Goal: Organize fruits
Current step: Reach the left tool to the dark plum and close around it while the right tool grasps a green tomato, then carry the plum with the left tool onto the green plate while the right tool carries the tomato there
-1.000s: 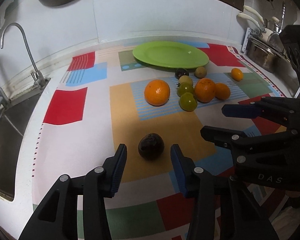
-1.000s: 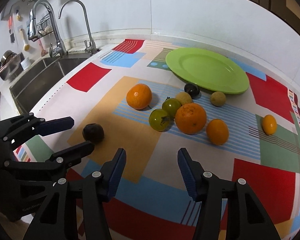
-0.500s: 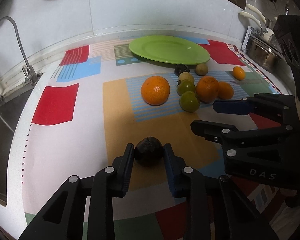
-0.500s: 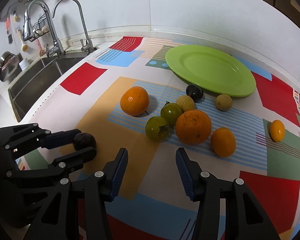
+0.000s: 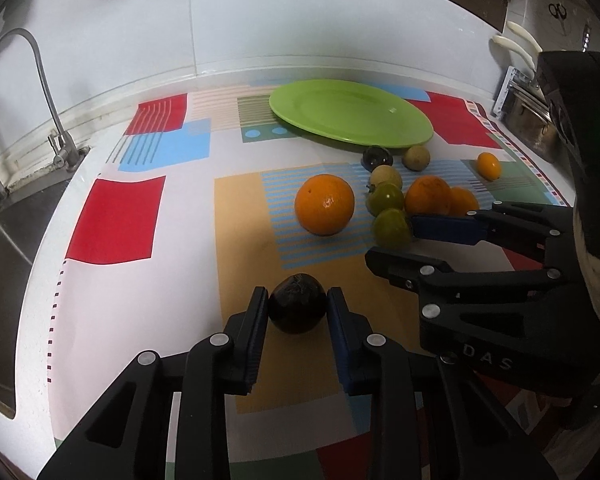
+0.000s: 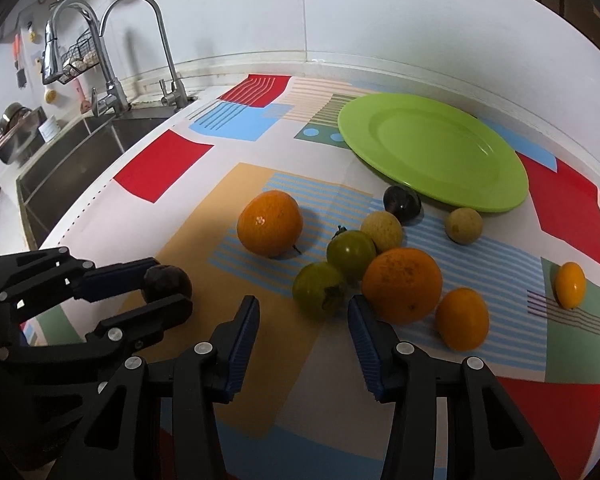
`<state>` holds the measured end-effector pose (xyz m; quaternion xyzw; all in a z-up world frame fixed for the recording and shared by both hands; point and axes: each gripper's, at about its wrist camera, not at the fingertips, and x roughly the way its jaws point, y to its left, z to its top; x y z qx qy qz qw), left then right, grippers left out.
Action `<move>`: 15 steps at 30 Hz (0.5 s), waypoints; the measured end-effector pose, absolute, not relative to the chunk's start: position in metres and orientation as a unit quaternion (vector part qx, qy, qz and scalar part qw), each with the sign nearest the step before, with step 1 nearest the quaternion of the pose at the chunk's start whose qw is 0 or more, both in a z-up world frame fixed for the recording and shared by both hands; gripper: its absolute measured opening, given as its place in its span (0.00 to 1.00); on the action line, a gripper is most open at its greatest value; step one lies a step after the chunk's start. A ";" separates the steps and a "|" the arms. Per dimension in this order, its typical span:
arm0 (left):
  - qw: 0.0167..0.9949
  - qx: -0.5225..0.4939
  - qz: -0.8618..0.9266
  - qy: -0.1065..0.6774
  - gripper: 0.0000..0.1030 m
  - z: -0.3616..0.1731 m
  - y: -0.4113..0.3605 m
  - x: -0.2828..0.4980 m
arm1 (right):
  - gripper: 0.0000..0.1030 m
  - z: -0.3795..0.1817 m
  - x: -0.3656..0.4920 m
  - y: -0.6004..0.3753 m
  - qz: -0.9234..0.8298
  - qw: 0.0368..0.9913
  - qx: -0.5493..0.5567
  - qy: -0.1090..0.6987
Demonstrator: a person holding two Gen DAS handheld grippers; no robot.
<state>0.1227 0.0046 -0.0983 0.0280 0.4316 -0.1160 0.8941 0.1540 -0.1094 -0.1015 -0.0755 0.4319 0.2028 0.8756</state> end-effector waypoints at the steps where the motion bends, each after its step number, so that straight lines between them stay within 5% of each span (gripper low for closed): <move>1: 0.894 0.028 -0.115 0.431 0.29 -0.098 0.004 0.123 | 0.43 -0.101 0.156 -0.109 0.202 0.876 -0.075 0.431; 9: 0.898 0.022 -0.111 0.426 0.29 -0.094 0.004 0.127 | 0.29 -0.106 0.164 -0.111 0.192 0.877 -0.072 0.435; 15: 0.901 0.016 -0.110 0.420 0.29 -0.087 0.006 0.120 | 0.29 -0.099 0.157 -0.115 0.191 0.879 -0.062 0.431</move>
